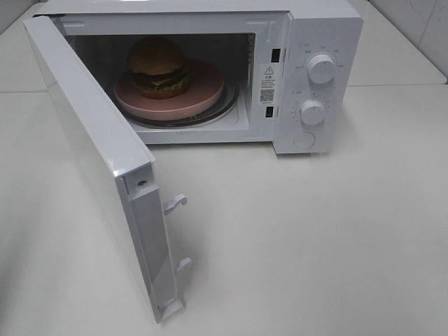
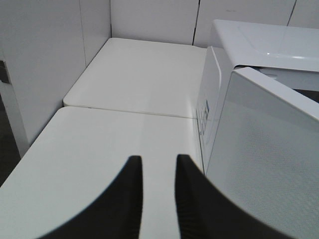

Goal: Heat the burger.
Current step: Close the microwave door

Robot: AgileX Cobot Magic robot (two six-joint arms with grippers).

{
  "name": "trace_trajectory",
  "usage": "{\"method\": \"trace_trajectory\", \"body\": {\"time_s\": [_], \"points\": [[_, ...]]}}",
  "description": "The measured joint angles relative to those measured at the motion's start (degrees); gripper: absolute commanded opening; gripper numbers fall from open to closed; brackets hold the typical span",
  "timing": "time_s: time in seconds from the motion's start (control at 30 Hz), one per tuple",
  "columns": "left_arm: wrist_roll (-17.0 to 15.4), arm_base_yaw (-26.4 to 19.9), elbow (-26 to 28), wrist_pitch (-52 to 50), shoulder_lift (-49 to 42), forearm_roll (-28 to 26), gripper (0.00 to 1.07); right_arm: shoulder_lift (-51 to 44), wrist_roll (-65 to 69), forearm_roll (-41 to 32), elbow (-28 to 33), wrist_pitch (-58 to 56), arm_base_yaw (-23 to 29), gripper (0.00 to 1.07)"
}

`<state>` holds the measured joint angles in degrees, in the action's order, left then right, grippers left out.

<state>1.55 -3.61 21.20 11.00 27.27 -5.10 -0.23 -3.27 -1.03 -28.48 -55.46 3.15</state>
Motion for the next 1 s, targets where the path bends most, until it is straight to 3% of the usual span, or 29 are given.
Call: {"method": "trace_trajectory", "body": {"time_s": [0.07, 0.43, 0.7, 0.73, 0.8, 0.83, 0.9, 0.97, 1.0], "points": [[0.0, 0.0, -2.8, -8.9, 4.5, -0.2, 0.00, 0.0, 0.0, 0.0, 0.0, 0.0, 0.0, 0.74], [0.0, 0.0, -3.6, -18.3, 14.8, -0.2, 0.00, 0.0, 0.0, 0.0, 0.0, 0.0, 0.0, 0.74], [-4.9, 0.0, -8.2, -30.0, 22.2, 1.5, 0.00, 0.0, 0.0, 0.0, 0.0, 0.0, 0.0, 0.74], [-7.7, 0.0, -9.2, -33.6, 24.2, 4.6, 0.00, 0.0, 0.0, 0.0, 0.0, 0.0, 0.0, 0.74], [-9.1, 0.0, -9.6, -35.5, 25.3, 7.0, 0.00, 0.0, 0.0, 0.0, 0.0, 0.0, 0.0, 0.74], [-12.9, 0.0, -9.9, -38.8, 27.6, 13.3, 0.00, 0.0, 0.0, 0.0, 0.0, 0.0, 0.0, 0.74], [-14.5, 0.0, -9.9, -40.1, 28.6, 16.2, 0.00, 0.0, 0.0, 0.0, 0.0, 0.0, 0.0, 0.74], [-19.9, 0.0, -9.9, -45.8, 32.9, 25.8, 0.00, 0.0, 0.0, 0.0, 0.0, 0.0, 0.0, 0.74], [-19.9, 0.0, -9.9, -45.8, 32.9, 25.8, 0.00, 0.0, 0.0, 0.0, 0.0, 0.0, 0.0, 0.74]]}}
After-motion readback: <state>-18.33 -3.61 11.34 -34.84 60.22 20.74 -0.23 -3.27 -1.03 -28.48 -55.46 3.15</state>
